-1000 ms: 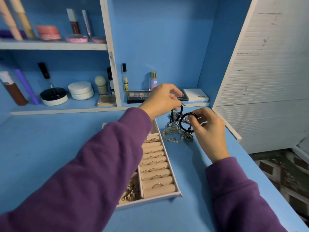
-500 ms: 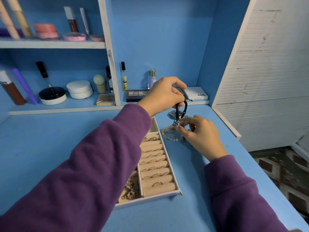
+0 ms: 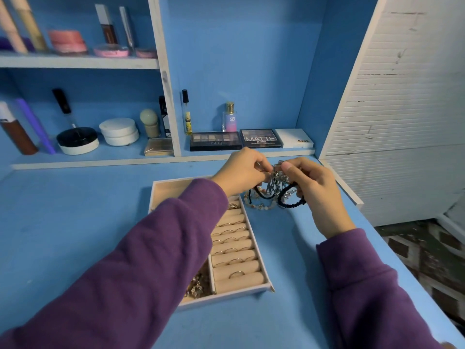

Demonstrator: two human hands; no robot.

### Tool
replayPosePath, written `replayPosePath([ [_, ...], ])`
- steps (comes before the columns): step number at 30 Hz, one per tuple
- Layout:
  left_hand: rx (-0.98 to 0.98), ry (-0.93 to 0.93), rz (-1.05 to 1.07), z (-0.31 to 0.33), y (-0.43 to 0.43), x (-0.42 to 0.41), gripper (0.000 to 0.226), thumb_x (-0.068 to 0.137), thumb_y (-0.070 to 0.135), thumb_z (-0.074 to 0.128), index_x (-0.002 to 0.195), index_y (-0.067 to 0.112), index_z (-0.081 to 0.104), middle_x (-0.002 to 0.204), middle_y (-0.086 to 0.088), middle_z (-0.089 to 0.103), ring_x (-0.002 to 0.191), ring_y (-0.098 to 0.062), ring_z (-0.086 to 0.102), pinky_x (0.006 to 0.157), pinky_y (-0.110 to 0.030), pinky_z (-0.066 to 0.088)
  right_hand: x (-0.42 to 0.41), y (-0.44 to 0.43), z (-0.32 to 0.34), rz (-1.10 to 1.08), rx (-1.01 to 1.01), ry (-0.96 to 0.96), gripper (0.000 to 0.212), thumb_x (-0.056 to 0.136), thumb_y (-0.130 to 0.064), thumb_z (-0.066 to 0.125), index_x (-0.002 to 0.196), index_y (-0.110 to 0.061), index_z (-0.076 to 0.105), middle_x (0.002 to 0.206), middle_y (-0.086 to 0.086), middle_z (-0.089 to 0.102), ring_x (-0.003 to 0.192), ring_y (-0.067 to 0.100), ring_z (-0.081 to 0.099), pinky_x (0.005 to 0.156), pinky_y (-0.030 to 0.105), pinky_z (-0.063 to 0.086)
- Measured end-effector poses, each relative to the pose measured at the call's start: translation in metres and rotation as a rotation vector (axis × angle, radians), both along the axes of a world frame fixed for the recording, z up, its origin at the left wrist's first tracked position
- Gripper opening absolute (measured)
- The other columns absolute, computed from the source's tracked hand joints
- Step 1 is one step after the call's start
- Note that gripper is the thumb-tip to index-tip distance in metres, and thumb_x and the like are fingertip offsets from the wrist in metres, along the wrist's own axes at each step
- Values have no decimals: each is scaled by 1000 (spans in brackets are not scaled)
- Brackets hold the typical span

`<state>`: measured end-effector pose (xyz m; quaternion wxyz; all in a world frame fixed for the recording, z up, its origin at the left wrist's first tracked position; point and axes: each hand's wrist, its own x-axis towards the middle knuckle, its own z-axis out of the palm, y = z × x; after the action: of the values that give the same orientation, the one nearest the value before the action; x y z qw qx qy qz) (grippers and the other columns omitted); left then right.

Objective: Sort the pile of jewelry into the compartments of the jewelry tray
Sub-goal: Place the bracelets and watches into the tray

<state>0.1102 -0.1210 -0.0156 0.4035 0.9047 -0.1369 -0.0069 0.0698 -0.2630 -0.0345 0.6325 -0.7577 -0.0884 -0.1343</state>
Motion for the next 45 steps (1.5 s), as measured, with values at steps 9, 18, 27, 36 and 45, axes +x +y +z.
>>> replayPosePath([
  [9, 18, -67, 120, 4, 18, 5, 10, 83, 10, 63, 89, 14, 70, 69, 9, 59, 61, 1, 52, 51, -7, 36, 2, -3, -1, -23, 151, -42, 18, 92, -19, 53, 77, -21, 62, 55, -15, 44, 52, 1, 35, 48, 12, 29],
  [18, -103, -126, 153, 31, 45, -10, 10, 83, 13, 64, 90, 17, 70, 72, 4, 64, 50, 3, 52, 48, -5, 40, 6, 3, -18, -128, -580, -175, 15, 86, -15, 57, 99, -16, 64, 79, 0, 58, 66, 9, 51, 59, 11, 35],
  [27, -285, -118, 235, 28, 99, -46, 15, 84, 10, 63, 95, 19, 67, 81, 1, 69, 61, -10, 65, 57, -22, 54, -1, 25, 27, -56, -528, -370, 37, 75, 12, 51, 97, -14, 66, 75, -2, 56, 71, 2, 51, 64, 7, 38],
  [36, -293, -225, 351, -20, 144, -43, 21, 83, 6, 64, 87, 26, 66, 87, 2, 70, 71, -11, 68, 63, -14, 52, 12, 76, 45, -150, -837, -575, 11, 80, -10, 61, 86, -15, 69, 71, 1, 64, 70, 27, 58, 59, 41, 50],
  [45, 182, -249, 206, -42, 151, -41, 14, 87, 21, 60, 96, 29, 68, 88, 6, 58, 84, -7, 56, 79, -26, 48, 25, 110, 46, 21, -747, -468, 12, 80, -6, 64, 88, -12, 71, 70, 0, 66, 60, 17, 57, 65, 18, 49],
])
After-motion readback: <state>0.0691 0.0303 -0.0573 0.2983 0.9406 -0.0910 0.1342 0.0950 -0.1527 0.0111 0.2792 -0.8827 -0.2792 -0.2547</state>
